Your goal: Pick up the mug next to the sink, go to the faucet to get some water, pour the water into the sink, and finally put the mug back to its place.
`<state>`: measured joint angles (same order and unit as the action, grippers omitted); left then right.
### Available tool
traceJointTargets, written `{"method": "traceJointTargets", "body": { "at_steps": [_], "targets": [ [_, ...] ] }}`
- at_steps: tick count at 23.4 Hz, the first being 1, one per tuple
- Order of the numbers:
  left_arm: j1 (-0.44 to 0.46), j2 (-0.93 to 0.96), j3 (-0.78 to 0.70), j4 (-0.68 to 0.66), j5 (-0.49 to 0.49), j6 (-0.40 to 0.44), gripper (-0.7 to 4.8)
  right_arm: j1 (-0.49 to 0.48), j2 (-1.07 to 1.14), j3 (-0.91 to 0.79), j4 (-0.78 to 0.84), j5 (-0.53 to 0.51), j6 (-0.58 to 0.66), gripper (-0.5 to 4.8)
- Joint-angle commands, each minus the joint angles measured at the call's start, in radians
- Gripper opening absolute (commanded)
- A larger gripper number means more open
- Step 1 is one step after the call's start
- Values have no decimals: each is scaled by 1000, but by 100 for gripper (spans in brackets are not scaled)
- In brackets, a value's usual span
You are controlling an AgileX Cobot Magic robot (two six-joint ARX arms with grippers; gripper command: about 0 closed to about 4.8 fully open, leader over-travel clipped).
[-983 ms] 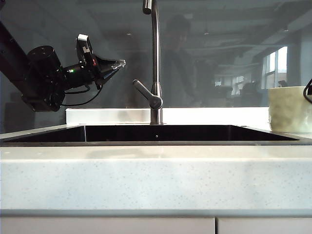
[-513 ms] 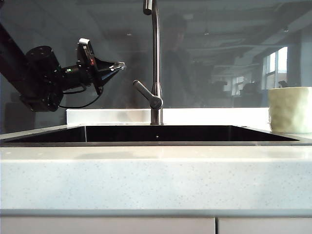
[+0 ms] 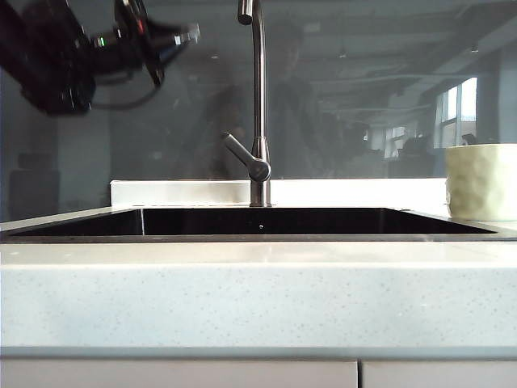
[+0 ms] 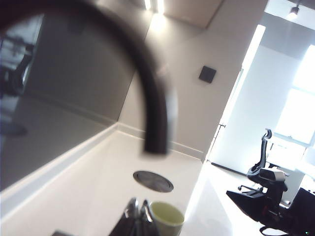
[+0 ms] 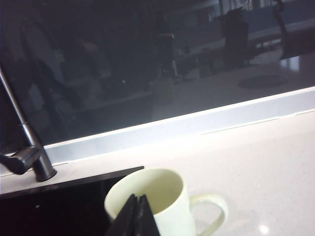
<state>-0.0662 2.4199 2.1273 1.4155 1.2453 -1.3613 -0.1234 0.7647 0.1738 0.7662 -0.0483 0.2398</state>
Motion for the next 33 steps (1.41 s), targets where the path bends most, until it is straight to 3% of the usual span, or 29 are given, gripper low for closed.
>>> {"method": "traceJointTargets", "body": {
  "at_steps": [1,10,16,20,23,28,33],
  "targets": [
    [0,-98,4,41,12,1,-4,0,-169,2,-178,-46,4,-4],
    [-3,-216,4,40,46,-22,-5,-1,-531,2,-560,-63,3,-4],
    [-9,-217,4,40,64,-187,-5,-2,-755,-4,-752,-59,-10,-4],
    [-22,-217,5,39,56,-197,-5,-2,-766,-43,-785,-84,-31,-4],
    [-24,-217,5,39,58,-252,-5,-2,-766,-93,-742,-86,-31,-4],
    [-27,-217,5,39,57,-252,-5,-3,-766,-174,-589,-81,-39,-4],
    [-27,-217,5,39,58,-236,-5,-4,-766,-172,-608,-55,-91,-4]
  ]
}}
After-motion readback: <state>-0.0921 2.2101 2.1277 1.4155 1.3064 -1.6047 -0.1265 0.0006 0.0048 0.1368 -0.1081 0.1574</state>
